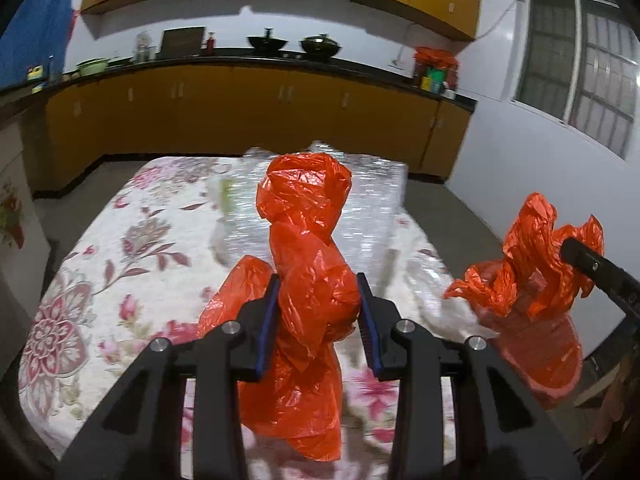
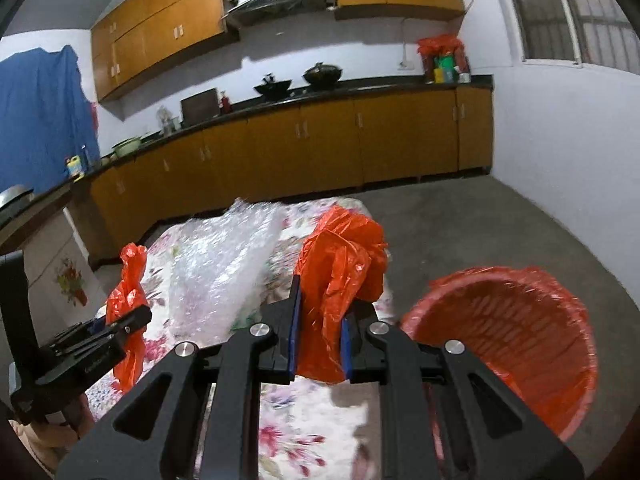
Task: Collect trash
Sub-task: 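Carry both red bags over the basket and release them from both grippers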
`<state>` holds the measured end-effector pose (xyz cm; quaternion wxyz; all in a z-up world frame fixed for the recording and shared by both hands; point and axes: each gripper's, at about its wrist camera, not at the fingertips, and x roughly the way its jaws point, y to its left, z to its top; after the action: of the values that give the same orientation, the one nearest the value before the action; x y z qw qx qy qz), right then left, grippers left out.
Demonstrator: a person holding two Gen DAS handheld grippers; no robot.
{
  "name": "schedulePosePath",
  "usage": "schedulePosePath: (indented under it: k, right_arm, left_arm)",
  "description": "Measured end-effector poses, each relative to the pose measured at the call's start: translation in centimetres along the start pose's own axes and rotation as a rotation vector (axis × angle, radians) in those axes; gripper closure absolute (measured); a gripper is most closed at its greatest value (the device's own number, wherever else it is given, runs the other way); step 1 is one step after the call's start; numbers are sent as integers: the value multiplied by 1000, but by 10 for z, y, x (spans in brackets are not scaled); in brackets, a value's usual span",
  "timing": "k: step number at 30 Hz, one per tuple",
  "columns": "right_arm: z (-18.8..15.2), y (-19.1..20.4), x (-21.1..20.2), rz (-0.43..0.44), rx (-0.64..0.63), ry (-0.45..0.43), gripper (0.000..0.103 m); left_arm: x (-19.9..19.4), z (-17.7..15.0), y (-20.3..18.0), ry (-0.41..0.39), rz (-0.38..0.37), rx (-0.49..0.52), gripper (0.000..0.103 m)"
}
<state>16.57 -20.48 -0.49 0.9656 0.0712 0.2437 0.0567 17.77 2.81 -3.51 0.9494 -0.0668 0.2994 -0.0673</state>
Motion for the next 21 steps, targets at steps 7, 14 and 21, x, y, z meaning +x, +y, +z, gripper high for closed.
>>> schedulePosePath:
  k: [7, 14, 21]
  right_arm:
    - [-2, -35, -19, -97, 44, -28, 87]
    - [-4, -73, -34, -185, 89, -49, 87]
    - [-6, -99, -41, -242, 125, -58, 87]
  left_arm:
    - [5, 2, -44, 10, -108, 63, 67]
    - [14, 5, -93, 28, -219, 119, 67]
    - [26, 2, -144, 59, -334, 196, 67]
